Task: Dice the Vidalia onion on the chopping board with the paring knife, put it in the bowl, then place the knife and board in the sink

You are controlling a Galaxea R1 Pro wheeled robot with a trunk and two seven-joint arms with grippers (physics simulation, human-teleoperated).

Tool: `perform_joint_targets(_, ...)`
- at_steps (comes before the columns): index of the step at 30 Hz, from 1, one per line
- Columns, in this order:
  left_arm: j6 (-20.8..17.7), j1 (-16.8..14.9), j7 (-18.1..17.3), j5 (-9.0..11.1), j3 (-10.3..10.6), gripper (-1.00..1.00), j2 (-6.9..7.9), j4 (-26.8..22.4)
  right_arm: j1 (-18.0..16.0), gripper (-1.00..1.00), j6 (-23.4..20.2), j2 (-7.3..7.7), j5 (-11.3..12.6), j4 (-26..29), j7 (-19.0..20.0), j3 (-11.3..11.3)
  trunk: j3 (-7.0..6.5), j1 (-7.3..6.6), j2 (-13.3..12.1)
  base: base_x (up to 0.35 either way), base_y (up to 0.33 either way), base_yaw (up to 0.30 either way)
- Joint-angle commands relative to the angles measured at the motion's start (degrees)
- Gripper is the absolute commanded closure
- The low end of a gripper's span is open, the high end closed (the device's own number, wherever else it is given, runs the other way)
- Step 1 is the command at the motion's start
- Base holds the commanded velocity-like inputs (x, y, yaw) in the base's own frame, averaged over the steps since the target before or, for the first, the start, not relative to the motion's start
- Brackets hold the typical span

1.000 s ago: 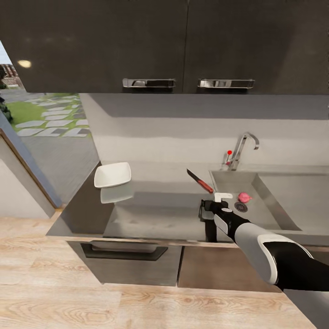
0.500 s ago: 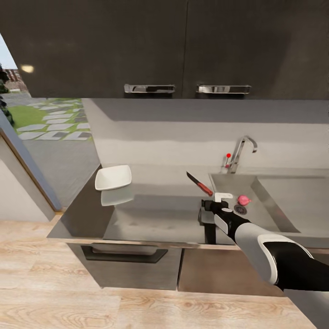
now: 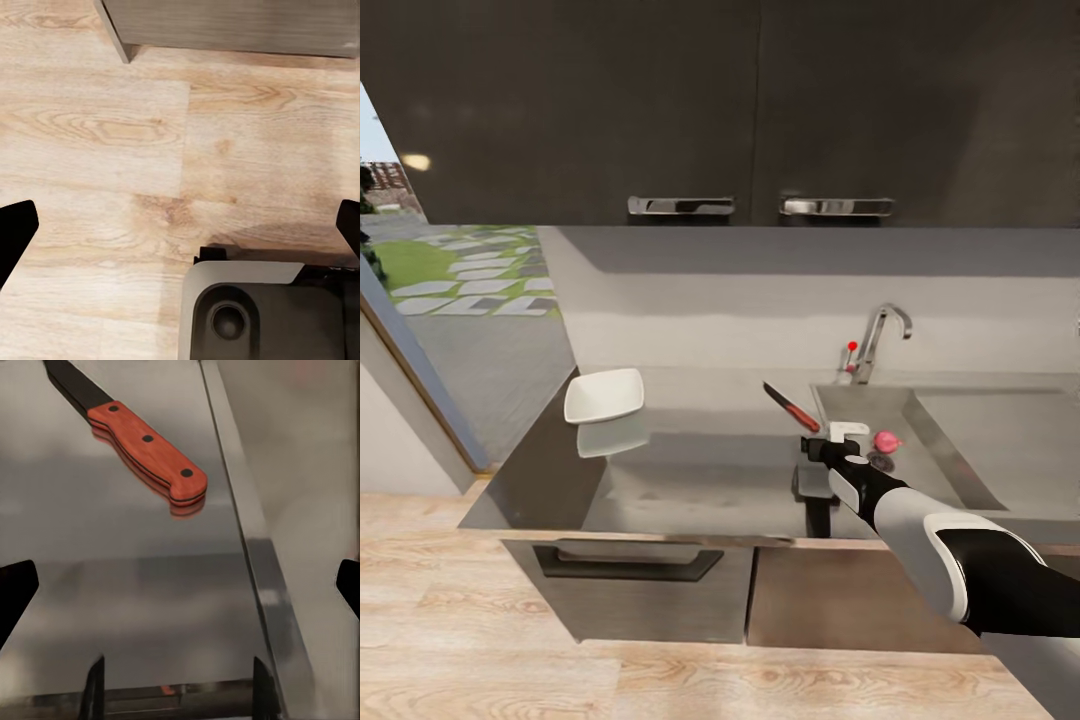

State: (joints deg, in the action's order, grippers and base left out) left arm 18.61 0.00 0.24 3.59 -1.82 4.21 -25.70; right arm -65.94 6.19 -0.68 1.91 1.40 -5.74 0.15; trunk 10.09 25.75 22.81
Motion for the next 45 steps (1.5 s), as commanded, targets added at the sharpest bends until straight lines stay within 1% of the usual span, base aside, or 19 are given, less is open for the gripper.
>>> perform_joint_targets(1,0.1,0.0,0.02,0.37,0.08,-1.0,0.01,-0.06,-0.06,-1.0,0.22,-0.03,0.2,-0.08,-0.15,0.02,0.02,0.04,0.11,0.0,0.0,-0.063)
perform_joint_targets(8,0.32,0.0,-0.03,0.31,0.25,-1.0,0.01,-0.26,-0.06,-1.0,0.22,-0.03,0.2,-0.08,-0.15,0.02,-0.55,0.04,0.11,0.0,0.0,-0.045)
perform_joint_targets(12,2.7,0.0,-0.05,0.34,0.36,-1.0,0.01,-0.18,-0.06,-1.0,0.22,-0.03,0.2,-0.08,-0.13,0.02,-0.86,0.04,0.11,0.0,0.0,-0.007)
perform_joint_targets(13,4.47,0.0,-0.06,0.36,0.44,-1.0,0.01,-0.06,-0.06,-1.0,0.22,-0.03,0.2,-0.08,-0.13,0.02,-0.94,0.04,0.11,0.0,0.0,-0.002)
perform_joint_targets(18,5.67,0.0,-0.06,0.39,0.42,-1.0,0.01,0.03,-0.06,-1.0,0.22,-0.03,0.2,-0.08,-0.14,0.02,-1.33,0.04,0.11,0.0,0.0,0.0)
perform_joint_targets(25,5.81,0.0,-0.06,0.45,0.33,-1.0,0.01,0.39,-0.06,-1.0,0.22,-0.03,0.2,-0.08,-0.15,0.02,-1.83,0.04,0.11,0.0,0.0,0.0)
perform_joint_targets(33,5.98,0.0,-0.06,0.37,0.39,-1.0,0.01,0.83,-0.06,-1.0,0.31,0.15,0.2,-0.02,-0.23,0.0,-1.9,0.04,0.11,0.0,0.0,0.0)
perform_joint_targets(38,6.04,0.0,-0.06,0.32,0.53,-1.0,-0.53,0.9,-0.06,-1.0,0.31,0.59,0.09,0.0,-0.17,-0.1,-1.91,0.04,0.11,0.0,0.0,0.0)
perform_joint_targets(45,6.0,0.0,-0.06,0.33,0.58,-1.0,-0.75,1.08,-0.06,-1.0,0.31,1.43,0.09,0.07,-0.19,-0.21,-1.91,0.04,0.11,0.0,0.0,-0.007)
